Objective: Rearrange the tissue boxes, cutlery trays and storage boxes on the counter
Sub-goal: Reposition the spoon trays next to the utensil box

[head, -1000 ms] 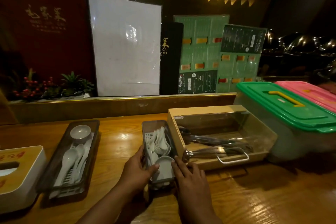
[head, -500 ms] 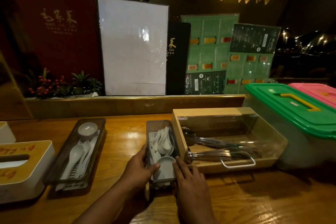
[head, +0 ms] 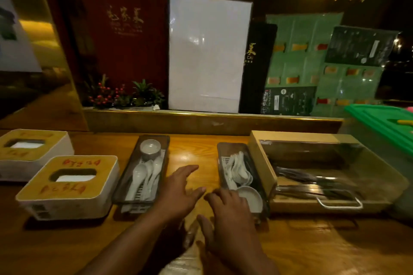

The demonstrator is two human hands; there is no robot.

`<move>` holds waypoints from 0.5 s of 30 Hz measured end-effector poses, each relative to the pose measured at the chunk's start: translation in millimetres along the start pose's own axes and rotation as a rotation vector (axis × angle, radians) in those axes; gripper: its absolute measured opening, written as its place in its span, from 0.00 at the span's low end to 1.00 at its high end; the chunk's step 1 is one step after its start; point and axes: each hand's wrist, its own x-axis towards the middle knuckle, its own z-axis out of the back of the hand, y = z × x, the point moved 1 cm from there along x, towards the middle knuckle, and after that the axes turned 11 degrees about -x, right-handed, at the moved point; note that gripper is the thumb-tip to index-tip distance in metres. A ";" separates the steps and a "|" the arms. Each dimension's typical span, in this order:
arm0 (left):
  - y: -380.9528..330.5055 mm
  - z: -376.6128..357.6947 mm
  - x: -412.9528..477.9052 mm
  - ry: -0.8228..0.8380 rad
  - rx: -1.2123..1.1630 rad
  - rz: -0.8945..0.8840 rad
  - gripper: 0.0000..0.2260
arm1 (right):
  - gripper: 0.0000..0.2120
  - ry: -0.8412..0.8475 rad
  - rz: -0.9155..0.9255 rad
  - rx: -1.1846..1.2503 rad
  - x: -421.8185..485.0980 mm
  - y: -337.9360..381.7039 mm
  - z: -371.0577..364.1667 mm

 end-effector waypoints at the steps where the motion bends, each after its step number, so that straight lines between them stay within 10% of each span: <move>1: 2.9 16.7 -1.7 -0.025 0.063 -0.041 0.26 | 0.24 0.018 0.017 0.029 7.3 15.6 -6.2; 8: 30.6 117.9 -14.6 -0.151 0.185 -0.124 0.25 | 0.38 0.177 -0.008 0.108 55.1 105.0 -55.9; 15: 50.4 117.7 -7.6 -0.079 0.150 -0.143 0.33 | 0.29 0.048 -0.141 0.004 46.4 104.4 -69.4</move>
